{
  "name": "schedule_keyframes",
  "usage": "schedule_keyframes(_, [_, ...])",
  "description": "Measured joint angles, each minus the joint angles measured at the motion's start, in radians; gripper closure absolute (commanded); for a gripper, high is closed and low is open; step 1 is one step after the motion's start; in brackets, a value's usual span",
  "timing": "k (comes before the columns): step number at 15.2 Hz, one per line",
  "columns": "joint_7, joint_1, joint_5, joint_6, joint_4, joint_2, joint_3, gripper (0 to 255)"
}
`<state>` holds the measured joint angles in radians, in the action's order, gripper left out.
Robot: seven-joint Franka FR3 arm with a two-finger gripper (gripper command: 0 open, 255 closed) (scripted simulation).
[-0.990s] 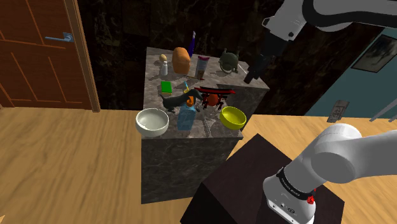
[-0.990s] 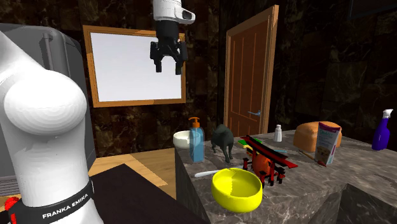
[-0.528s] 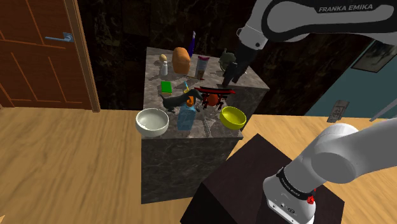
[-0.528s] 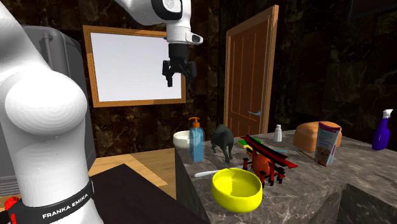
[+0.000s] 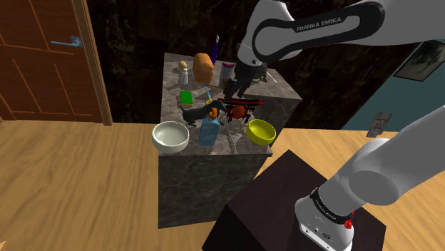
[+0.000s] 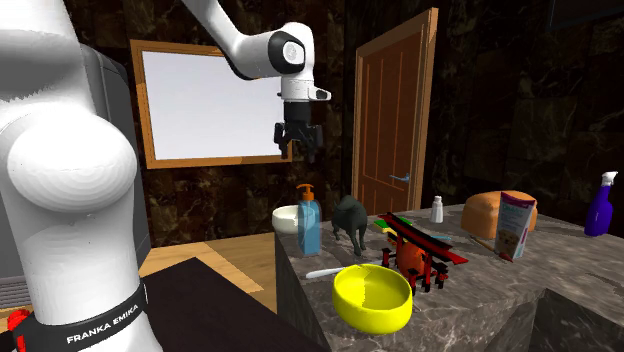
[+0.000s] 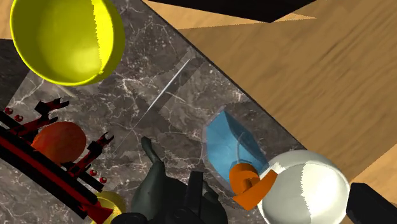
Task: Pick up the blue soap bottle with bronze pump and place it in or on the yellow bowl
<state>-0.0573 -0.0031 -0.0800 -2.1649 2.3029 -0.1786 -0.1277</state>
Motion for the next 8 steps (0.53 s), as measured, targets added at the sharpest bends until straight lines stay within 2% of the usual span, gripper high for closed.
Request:
schedule_keyframes(6, [0.053,0.005,0.066,-0.092,-0.144,0.246,-0.017,0])
schedule_keyframes(8, [0.066,0.010,0.077,-0.108,-0.159,0.279,-0.019,0])
